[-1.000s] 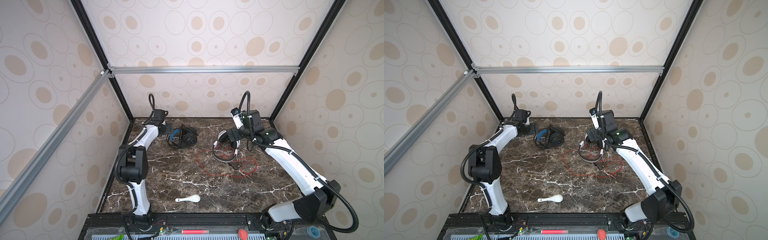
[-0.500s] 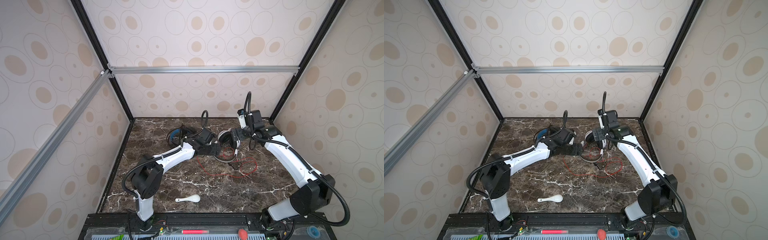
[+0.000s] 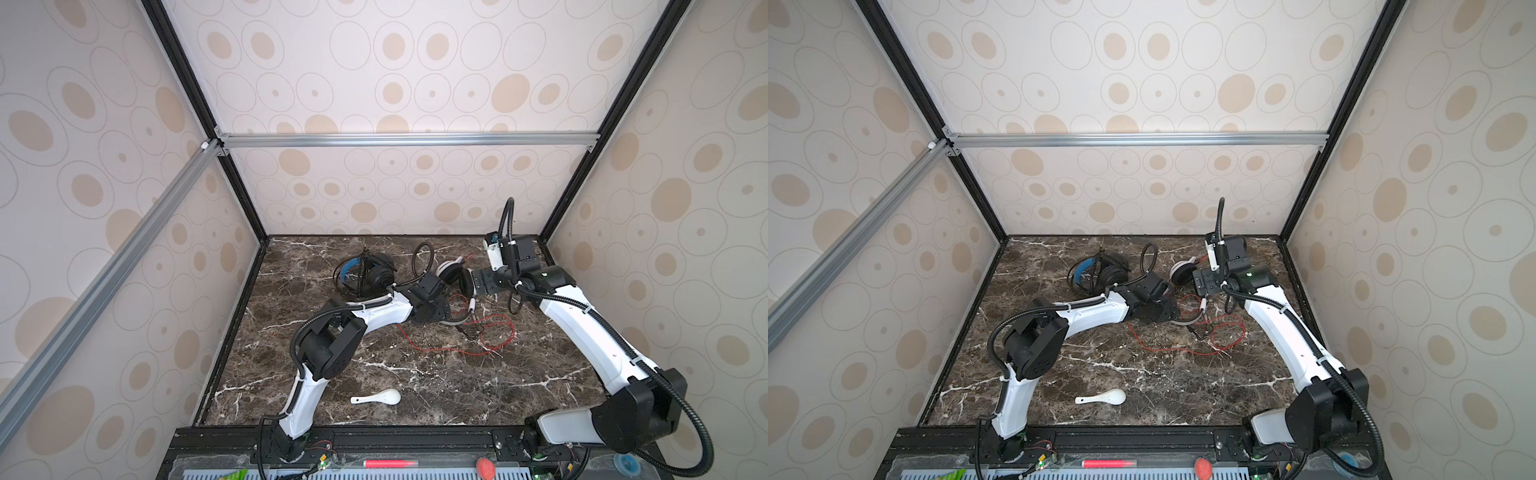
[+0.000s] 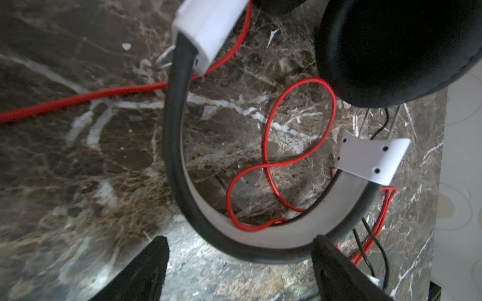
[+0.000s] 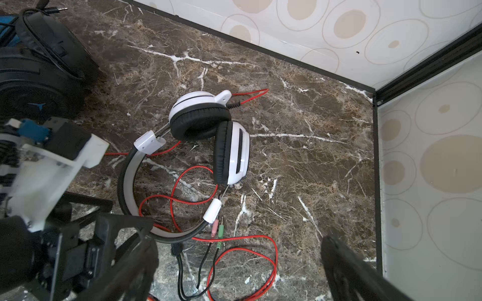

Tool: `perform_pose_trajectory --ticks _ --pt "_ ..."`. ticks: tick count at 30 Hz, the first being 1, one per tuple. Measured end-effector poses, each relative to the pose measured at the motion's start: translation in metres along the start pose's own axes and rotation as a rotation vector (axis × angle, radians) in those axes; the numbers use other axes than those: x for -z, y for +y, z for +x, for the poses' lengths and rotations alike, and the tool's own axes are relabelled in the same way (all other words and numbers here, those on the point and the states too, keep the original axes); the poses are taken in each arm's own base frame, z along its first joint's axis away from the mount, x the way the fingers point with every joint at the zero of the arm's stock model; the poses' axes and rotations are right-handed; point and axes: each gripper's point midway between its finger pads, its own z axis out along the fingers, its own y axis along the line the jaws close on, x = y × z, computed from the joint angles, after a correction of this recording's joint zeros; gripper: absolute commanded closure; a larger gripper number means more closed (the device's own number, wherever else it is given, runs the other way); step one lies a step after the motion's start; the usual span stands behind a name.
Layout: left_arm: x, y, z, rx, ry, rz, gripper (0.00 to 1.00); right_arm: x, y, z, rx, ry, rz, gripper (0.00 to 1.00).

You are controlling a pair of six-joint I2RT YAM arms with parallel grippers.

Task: Wrap the headphones
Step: 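Reach the left gripper to the white headset's band while the right gripper hovers nearby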

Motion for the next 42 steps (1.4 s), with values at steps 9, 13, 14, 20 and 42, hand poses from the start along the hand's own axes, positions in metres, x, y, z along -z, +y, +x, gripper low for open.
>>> perform_pose_trajectory --ticks 9,13,14,20,42 --pt "-0.016 0.003 0.004 0.023 -0.009 -0.042 0.54 0.004 0.004 0.013 0.001 -0.002 -0.021 0.00" --pt "-0.016 0.002 -0.001 0.023 -0.017 -0.058 0.72 0.007 0.003 0.011 0.005 -0.016 -0.021 0.00" --pt "-0.016 0.002 -0.003 0.019 -0.022 -0.062 0.75 0.007 0.003 0.011 0.007 -0.016 -0.021 0.00" --pt "-0.012 0.002 -0.010 -0.033 -0.043 -0.086 0.83 0.007 0.002 0.011 0.029 -0.015 -0.015 0.00" --pt "-0.010 0.016 -0.019 -0.375 0.017 -0.230 0.74 0.010 -0.001 0.007 0.041 -0.024 -0.001 0.00"
